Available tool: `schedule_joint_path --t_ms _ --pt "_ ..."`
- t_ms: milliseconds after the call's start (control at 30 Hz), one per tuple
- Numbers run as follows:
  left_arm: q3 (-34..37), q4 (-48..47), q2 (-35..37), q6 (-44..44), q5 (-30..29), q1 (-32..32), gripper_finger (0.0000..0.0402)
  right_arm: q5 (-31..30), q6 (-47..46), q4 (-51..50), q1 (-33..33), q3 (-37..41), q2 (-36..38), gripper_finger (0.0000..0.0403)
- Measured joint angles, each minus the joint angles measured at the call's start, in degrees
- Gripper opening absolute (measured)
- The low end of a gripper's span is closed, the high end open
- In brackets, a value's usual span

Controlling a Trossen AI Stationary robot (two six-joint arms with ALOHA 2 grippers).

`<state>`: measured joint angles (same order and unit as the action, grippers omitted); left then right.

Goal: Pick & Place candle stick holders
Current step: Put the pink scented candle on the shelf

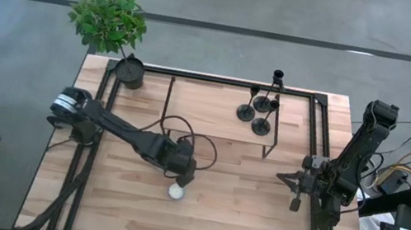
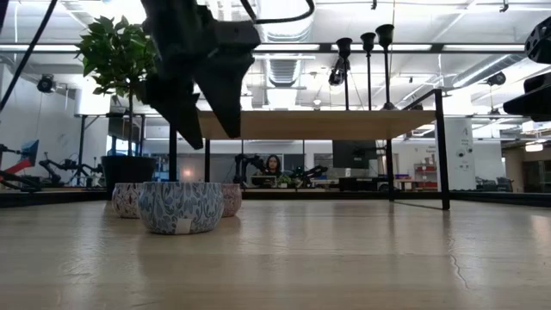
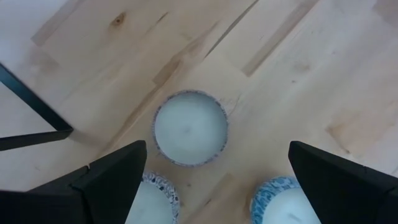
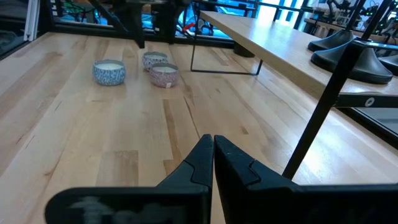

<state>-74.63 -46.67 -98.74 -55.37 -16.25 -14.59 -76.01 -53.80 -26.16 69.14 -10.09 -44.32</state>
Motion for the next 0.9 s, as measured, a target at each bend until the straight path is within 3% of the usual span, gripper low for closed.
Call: schedule_joint_path --t_ms 900 --pt "-0.01 1.65 -5.05 6.69 1.93 1.99 0.0399 0.00 0.00 0.01 0.00 0.00 -0.01 0.0008"
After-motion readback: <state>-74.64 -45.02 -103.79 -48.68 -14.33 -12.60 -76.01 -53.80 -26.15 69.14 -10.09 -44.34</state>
